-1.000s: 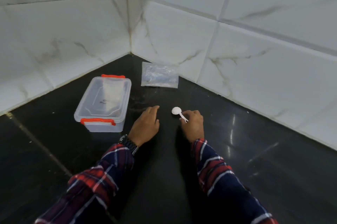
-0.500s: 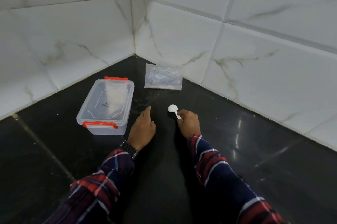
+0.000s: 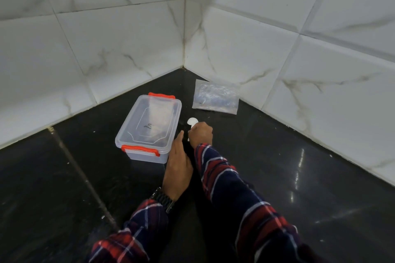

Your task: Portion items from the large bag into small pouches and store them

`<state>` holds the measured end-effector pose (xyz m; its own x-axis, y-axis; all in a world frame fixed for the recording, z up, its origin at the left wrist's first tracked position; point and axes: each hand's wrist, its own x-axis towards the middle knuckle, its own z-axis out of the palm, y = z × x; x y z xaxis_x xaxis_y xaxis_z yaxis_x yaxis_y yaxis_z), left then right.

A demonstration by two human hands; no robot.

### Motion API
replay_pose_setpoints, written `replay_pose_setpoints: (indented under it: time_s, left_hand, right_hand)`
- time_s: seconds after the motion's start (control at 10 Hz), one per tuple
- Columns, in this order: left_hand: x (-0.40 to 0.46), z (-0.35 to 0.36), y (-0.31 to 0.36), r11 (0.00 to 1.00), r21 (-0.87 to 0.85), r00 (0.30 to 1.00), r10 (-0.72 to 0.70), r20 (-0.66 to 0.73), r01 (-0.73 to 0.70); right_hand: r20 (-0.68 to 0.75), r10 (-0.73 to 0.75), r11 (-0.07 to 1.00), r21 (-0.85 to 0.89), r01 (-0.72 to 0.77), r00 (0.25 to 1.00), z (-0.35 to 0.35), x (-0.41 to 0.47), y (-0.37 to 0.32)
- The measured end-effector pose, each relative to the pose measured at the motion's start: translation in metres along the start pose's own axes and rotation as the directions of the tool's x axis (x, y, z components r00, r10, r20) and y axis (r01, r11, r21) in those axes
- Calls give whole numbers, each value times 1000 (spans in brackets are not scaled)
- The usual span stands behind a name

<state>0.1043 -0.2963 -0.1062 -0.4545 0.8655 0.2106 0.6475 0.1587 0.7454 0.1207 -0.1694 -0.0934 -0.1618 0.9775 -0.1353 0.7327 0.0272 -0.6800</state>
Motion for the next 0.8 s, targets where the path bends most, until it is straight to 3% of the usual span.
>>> replay_pose_setpoints:
  time_s: [0.1,0.2,0.3,0.4,0.5,0.6,0.8]
  left_hand:
    - [1,-2,5,990,-137,999,-21,-43,14]
    - [-8,-5,13,995,-92,996,35,-86,-43]
    - [-22,-19,21,988,-4,960,148,-238,-154]
    - [-28,-38,6,958,282,892,180,-415,-62]
    - [-21,-51,-14,904,417,934,62,-353,97]
    - [-13,-52,-26,866,493,973,39,-226,80]
    - [20,-59,-18,841,534,985,3,-174,91]
  right_hand:
    - [44,2,1000,-4,-2,999,2,4,6]
    - [44,-54,998,45,52,998,-10,-1,10]
    - [12,-134,978,162,130,991,-28,-19,7]
    - [122,-260,905,377,197,958,-36,-44,2]
    - [294,-328,878,445,174,898,-38,-68,-4]
    - [320,-317,863,487,132,893,-34,-73,-9]
    - [263,-247,894,434,114,933,-27,-55,-30]
